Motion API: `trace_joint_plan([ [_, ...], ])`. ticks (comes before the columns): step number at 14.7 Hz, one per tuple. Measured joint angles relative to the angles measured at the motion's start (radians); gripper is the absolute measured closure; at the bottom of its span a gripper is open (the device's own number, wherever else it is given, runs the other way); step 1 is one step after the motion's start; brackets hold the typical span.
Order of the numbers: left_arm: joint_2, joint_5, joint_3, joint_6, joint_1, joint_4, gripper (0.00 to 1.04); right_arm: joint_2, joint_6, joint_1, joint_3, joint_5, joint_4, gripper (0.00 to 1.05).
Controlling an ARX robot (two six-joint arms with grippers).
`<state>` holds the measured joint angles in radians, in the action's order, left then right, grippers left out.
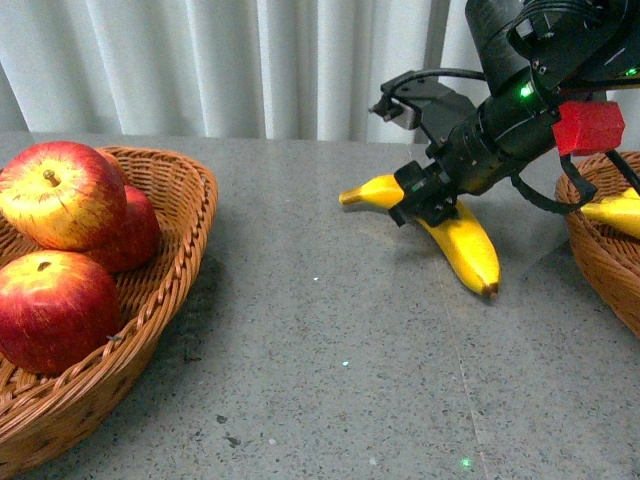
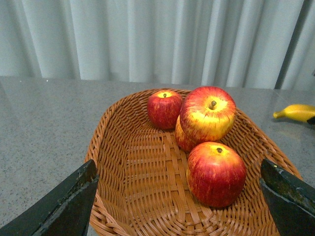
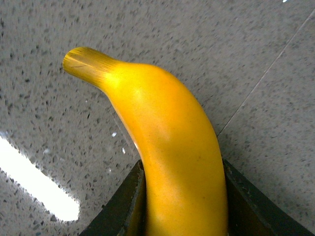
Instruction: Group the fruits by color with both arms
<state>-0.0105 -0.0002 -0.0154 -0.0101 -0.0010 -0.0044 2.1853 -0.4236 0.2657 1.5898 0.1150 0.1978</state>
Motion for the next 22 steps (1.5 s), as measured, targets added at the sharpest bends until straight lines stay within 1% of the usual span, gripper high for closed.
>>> trace_joint_plan([
  [1,0.000,0.000,0.000,0.000,0.000,0.000,0.07,-0.024,0.048,-0.012,-0.004,0.023,-0.040,0.69],
  [3,0.000,0.000,0.000,0.000,0.000,0.000,0.07,-0.091,0.129,-0.039,-0.023,0.085,-0.119,0.69],
  [4,0.000,0.000,0.000,0.000,0.000,0.000,0.07,-0.177,0.229,-0.086,-0.061,0.172,-0.222,0.69],
  [5,0.000,0.000,0.000,0.000,0.000,0.000,0.07,-0.194,0.244,-0.098,-0.073,0.193,-0.248,0.69],
  [7,0.000,0.000,0.000,0.000,0.000,0.000,0.07,-0.298,0.352,-0.184,-0.162,0.323,-0.394,0.69],
  [8,0.000,0.000,0.000,0.000,0.000,0.000,0.07,-0.338,0.372,-0.238,-0.200,0.370,-0.423,0.69],
  [9,0.000,0.000,0.000,0.000,0.000,0.000,0.07,-0.367,0.373,-0.312,-0.229,0.402,-0.404,0.69],
  [11,0.000,0.000,0.000,0.000,0.000,0.000,0.07,-0.376,0.306,-0.453,-0.258,0.402,-0.315,0.69],
  [13,0.000,0.000,0.000,0.000,0.000,0.000,0.07,-0.376,0.167,-0.581,-0.291,0.385,-0.181,0.69],
  [14,0.000,0.000,0.000,0.000,0.000,0.000,0.07,-0.376,0.069,-0.631,-0.301,0.344,-0.114,0.69],
  [15,0.000,0.000,0.000,0.000,0.000,0.000,0.07,-0.380,-0.011,-0.668,-0.307,0.339,-0.053,0.62],
  [16,0.000,0.000,0.000,0.000,0.000,0.000,0.07,-0.396,-0.050,-0.687,-0.324,0.368,-0.030,0.51],
  [18,0.000,0.000,0.000,0.000,0.000,0.000,0.07,-0.470,-0.055,-0.682,-0.337,0.447,-0.025,0.27],
  [20,0.000,0.000,0.000,0.000,0.000,0.000,0.07,-0.542,-0.012,-0.657,-0.336,0.511,-0.055,0.05],
  [21,0.000,0.000,0.000,0.000,0.000,0.000,0.07,-0.568,0.022,-0.648,-0.337,0.539,-0.089,0.07],
  [22,0.000,0.000,0.000,0.000,0.000,0.000,0.07,-0.601,0.082,-0.637,-0.359,0.552,-0.159,0.07],
])
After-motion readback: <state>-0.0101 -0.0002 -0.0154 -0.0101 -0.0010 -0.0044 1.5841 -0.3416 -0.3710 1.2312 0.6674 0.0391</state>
